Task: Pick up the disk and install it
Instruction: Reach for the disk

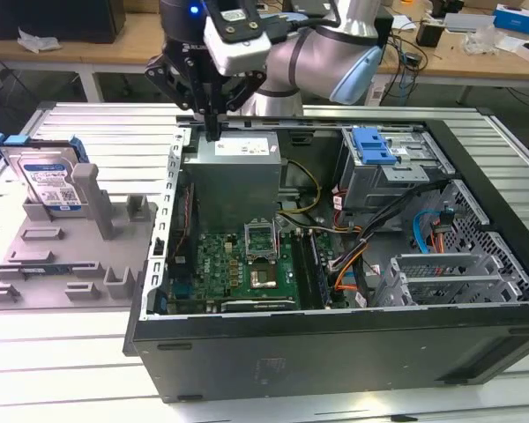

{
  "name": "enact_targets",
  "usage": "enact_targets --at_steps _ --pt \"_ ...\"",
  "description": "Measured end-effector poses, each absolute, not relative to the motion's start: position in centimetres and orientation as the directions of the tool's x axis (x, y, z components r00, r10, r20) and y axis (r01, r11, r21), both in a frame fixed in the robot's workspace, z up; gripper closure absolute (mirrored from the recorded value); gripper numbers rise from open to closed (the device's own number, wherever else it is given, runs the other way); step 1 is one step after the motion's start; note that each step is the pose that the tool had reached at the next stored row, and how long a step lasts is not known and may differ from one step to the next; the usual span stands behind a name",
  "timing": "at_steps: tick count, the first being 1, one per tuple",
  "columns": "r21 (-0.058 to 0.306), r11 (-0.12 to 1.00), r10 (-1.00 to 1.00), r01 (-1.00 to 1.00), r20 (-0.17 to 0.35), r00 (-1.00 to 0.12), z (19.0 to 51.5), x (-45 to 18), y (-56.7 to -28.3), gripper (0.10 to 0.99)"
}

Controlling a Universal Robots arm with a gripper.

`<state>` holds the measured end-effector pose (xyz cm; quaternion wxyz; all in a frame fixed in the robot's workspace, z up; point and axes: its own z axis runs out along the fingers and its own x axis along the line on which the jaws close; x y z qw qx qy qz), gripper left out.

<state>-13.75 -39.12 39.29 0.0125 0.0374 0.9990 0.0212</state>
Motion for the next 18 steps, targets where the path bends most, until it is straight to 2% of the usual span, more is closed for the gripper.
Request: enact_targets --at_steps 11,18 --pt "0.043 0.996 0.075 0.074 -0.02 -0.997 38.7 -22.3 -35.2 0.98" --pt "0.043 0.996 0.075 0.074 -0.019 -0.997 38.2 -26.1 -34.1 0.98"
